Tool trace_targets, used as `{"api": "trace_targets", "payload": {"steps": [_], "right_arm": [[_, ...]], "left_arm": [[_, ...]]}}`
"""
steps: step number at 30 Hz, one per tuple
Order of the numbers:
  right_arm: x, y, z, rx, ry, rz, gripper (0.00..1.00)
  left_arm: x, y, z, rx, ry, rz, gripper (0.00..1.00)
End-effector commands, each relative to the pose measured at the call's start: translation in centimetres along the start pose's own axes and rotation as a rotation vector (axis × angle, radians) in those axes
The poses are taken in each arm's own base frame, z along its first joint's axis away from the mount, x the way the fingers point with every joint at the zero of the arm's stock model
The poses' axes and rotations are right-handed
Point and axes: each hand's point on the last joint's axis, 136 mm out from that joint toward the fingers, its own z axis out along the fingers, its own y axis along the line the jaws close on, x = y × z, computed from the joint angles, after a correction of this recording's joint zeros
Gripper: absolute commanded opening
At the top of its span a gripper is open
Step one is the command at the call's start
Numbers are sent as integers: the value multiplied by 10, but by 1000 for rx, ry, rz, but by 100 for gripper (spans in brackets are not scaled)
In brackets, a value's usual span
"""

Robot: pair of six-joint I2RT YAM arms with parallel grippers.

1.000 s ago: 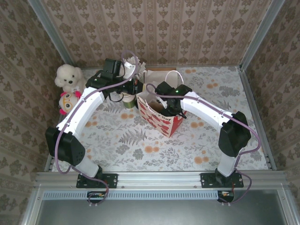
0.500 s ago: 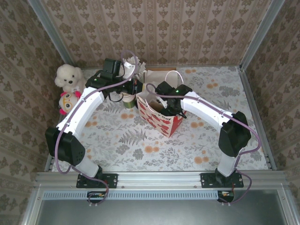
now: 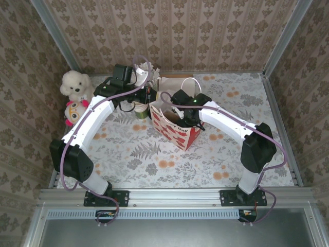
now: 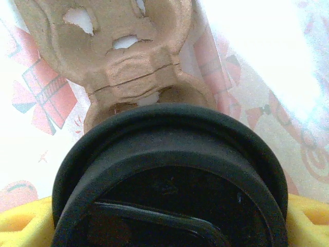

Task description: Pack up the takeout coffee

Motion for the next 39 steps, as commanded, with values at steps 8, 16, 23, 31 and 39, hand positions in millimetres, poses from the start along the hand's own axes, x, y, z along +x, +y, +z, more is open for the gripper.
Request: {"api": "trace_targets", "payload": {"steps": [8,16,23,31,39], "right_arm": [[2,8,-1,-54,-27,0,26],[0,10,0,-65,-34,-6,26],[-5,11,-2,-73,-60,-12,25],[-10,11,-6,-74,-86,-19,25],[-12,12,-8,-79,-98,-24,25]], "left_arm": [[-8,2,1,8,-20,-3,0],[-7,3,1,7,-18,-6,0],[-8,3,1,5,-20,-4,0],[-8,2,2,9,-19,-5,0],[-9,2,3,14,-19,-14,0]]}}
